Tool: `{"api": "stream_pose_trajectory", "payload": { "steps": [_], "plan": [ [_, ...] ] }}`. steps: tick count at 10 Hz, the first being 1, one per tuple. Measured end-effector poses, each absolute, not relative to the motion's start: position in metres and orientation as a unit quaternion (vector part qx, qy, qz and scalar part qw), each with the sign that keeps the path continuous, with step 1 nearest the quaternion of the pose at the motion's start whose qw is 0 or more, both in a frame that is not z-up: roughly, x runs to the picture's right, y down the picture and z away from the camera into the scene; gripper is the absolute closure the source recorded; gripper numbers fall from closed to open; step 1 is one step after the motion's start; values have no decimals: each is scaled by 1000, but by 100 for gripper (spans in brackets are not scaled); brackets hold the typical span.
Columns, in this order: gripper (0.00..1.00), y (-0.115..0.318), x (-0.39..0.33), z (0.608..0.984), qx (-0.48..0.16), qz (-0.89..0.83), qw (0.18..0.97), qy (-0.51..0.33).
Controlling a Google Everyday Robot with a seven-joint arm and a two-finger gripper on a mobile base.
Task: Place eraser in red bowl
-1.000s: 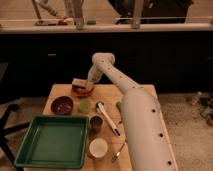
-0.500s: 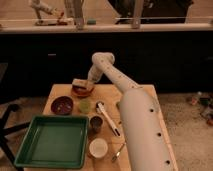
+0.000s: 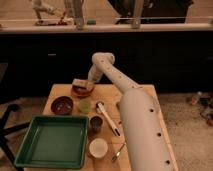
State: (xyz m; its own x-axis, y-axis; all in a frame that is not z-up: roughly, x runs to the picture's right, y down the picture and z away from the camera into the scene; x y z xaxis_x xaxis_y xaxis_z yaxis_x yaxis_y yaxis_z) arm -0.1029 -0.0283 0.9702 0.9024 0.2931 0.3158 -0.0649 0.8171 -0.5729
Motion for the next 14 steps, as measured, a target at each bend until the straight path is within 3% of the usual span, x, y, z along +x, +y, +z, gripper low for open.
{"api": "stream_pose_trajectory", "payload": {
  "steps": [6, 8, 14],
  "plan": [
    [100, -28, -103, 970, -287, 96, 932, -199],
    [91, -28, -103, 970, -287, 96, 932, -199],
    [28, -28, -103, 970, -287, 96, 932, -199]
  ]
}}
